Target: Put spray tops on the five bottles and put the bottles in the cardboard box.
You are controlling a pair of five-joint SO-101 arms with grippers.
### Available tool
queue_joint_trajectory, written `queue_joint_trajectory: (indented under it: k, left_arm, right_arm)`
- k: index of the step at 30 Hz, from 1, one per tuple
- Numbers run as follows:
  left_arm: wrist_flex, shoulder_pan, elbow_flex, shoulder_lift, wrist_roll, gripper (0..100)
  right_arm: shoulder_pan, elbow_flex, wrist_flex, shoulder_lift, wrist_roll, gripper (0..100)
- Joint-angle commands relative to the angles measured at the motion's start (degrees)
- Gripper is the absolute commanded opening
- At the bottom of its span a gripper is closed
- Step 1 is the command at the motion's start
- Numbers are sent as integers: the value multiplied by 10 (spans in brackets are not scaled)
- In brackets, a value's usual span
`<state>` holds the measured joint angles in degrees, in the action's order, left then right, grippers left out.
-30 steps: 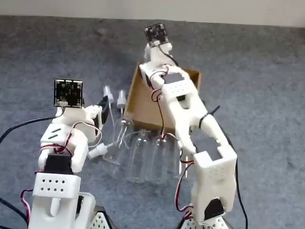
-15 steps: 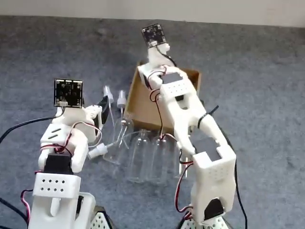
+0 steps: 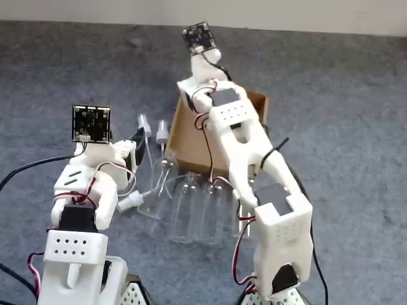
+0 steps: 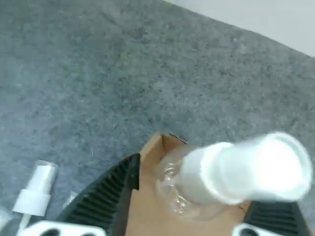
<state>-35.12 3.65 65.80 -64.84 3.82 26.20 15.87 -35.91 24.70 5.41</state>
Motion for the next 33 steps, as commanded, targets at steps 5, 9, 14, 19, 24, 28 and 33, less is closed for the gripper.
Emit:
queue_joint_trajectory:
  k: [5,9,14,19,24,28,33]
  left_arm:
    - [9,7,-2,3,-4,179]
    - [9,7,-2,3,-4,179]
    - [9,7,-2,3,-4,179]
    - [9,7,-2,3,-4,179]
    - [9,7,-2,5,-3,179]
    - [9,7,-2,6,-3,179]
    - [9,7,-2,7,-3,179]
  right_arm:
    - [7,123,-71,-12,2,303]
    - [7,212,-166,-13,2,303]
    - [7,333,-305,-13,2,300]
    - [7,451,-451,-13,3,294]
    - [5,553,-605,-13,5,165]
    - [-24,616,-656,-31,6,105]
    - [-77,479,-655,-103,5,105]
